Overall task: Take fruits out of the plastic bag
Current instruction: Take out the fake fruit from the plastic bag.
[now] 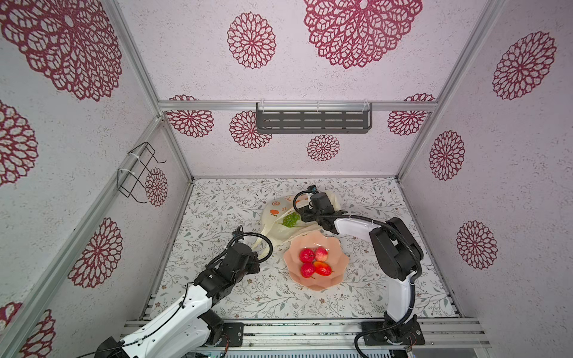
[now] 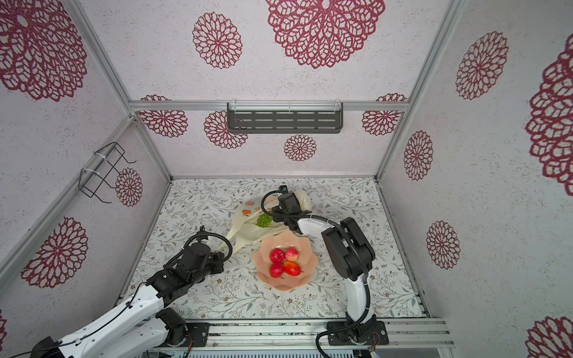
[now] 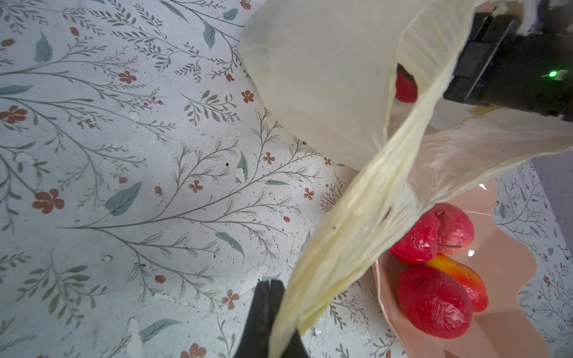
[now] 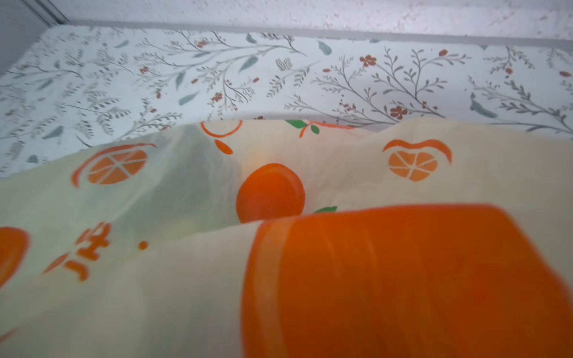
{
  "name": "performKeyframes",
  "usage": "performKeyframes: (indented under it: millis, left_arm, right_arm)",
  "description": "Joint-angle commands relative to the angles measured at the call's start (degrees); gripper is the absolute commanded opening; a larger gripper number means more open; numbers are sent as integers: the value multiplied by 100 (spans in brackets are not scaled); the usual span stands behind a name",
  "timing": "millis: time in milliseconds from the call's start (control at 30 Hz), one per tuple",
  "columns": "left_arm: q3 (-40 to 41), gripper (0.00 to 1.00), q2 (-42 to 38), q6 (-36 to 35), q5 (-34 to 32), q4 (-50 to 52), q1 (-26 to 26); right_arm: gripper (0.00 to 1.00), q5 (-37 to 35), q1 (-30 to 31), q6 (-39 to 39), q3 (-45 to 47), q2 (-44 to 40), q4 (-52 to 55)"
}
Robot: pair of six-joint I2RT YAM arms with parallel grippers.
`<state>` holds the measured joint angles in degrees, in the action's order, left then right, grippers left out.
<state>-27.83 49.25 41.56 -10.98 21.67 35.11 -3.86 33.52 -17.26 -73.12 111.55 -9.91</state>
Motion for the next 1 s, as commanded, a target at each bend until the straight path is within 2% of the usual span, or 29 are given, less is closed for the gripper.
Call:
performKeyframes:
  millis: [0, 333, 500, 733, 967]
  left_arm:
    - [-195, 0, 64, -111, -26, -148, 22]
    - [-266, 0, 289, -164, -71, -356, 22]
    - [-351, 0, 426, -205, -54, -424, 22]
    - [-365, 0, 434, -202, -151, -501, 22]
    - [-346, 0, 471, -170, -188, -581, 22]
  right_arm:
    - [41, 594, -38, -265, 180, -527, -447]
    - [41, 1379, -30, -618, 736, -1280, -675]
    - [41, 1990, 4, -740, 919, -1582, -927]
    - [42, 2565, 205, -469, 1256, -2216, -1251]
    - [42, 2837, 407, -235, 1850, -3144, -1432]
